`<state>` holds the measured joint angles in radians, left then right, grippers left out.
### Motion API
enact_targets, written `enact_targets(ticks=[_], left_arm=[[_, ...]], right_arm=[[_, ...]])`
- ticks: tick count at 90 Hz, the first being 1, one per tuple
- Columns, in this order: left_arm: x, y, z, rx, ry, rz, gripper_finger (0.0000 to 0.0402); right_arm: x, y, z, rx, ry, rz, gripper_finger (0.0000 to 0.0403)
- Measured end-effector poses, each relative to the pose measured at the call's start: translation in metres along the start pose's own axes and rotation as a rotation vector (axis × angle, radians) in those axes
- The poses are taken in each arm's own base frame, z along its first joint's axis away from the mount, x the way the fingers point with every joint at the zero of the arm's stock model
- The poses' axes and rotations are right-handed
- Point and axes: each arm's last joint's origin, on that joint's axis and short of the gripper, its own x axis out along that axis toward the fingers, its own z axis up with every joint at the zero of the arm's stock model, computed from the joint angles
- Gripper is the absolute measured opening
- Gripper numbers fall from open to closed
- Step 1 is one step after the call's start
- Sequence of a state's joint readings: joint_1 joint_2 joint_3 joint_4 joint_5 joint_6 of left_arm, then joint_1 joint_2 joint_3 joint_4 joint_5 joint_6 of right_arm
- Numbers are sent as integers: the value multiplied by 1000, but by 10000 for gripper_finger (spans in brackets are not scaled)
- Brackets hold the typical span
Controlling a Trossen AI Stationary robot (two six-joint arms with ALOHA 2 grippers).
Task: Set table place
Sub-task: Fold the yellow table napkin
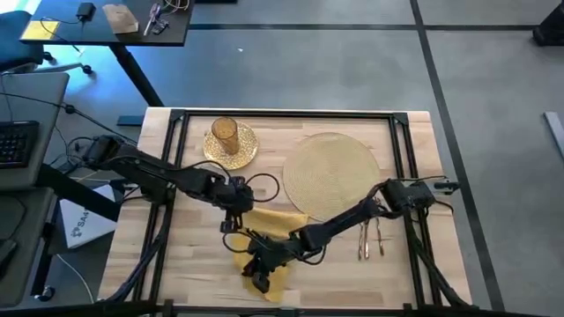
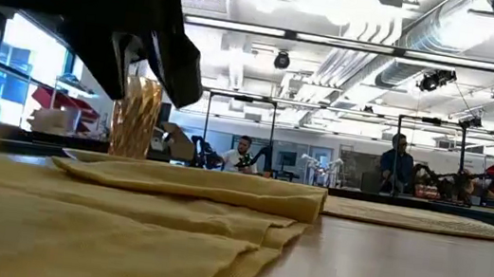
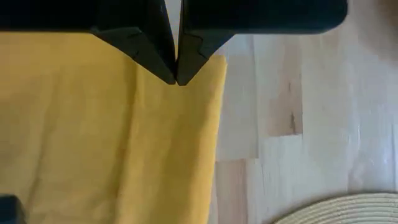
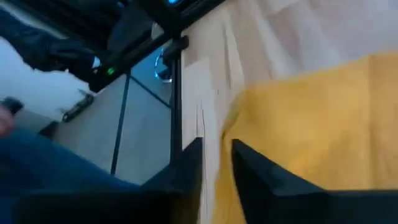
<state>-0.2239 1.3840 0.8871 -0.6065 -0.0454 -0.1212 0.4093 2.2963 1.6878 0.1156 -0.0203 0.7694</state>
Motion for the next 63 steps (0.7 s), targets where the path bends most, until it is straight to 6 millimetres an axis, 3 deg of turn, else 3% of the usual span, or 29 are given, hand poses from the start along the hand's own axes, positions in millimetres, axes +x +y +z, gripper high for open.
enact_targets(ticks=[12,23,43,63], left_arm=[[-14,-3,-7,-12,27,-79,0],[-24,-10,-16,-21,72,-130,0],[-12,-32,-33,101,10,-159,0],[7,-39,-40,241,-159,-57,10]], right_arm=[[-15,5,16,39,34,34,180],[-39,6,22,114,111,-115,205],[-81,4,-1,26,309,-532,183],[-78,-9,-14,-123,413,-628,137]])
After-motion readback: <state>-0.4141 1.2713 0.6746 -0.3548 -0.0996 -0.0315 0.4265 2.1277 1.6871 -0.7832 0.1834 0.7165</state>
